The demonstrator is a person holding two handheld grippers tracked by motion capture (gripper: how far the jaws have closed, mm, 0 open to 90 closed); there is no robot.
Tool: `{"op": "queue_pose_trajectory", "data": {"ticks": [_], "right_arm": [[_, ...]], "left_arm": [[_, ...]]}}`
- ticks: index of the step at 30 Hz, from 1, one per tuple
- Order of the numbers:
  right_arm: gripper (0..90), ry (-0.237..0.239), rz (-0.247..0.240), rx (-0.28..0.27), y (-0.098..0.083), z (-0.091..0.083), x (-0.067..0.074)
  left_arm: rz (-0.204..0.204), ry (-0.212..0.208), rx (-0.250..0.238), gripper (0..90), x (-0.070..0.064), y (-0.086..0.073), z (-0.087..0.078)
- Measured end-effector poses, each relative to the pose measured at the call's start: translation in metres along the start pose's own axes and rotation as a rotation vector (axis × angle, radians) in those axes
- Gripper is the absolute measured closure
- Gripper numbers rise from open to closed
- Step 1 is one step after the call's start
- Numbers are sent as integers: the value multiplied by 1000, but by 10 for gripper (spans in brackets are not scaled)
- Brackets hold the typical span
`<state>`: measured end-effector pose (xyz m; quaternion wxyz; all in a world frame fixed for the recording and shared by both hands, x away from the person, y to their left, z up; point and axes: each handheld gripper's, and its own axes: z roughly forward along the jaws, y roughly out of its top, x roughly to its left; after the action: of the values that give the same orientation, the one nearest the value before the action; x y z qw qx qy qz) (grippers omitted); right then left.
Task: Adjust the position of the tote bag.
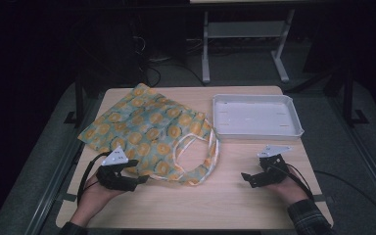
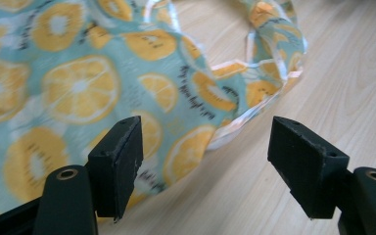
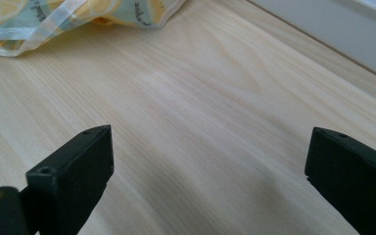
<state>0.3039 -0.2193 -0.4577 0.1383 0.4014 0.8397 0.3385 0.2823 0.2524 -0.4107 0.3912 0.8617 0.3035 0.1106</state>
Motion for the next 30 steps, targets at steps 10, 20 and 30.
{"op": "queue_pose_trajectory", "data": {"ticks": [10,20,30], "right_arm": [[35,13,-1,-1,1,1,1],[39,20,-7,-4,1,1,1],[41,23,-5,0,1,1,2]], "left_arm": [[47,-14,72,331,-15,8,32],[58,35,175,495,-8,-5,50],[47,38,208,803,0,-8,55]]}}
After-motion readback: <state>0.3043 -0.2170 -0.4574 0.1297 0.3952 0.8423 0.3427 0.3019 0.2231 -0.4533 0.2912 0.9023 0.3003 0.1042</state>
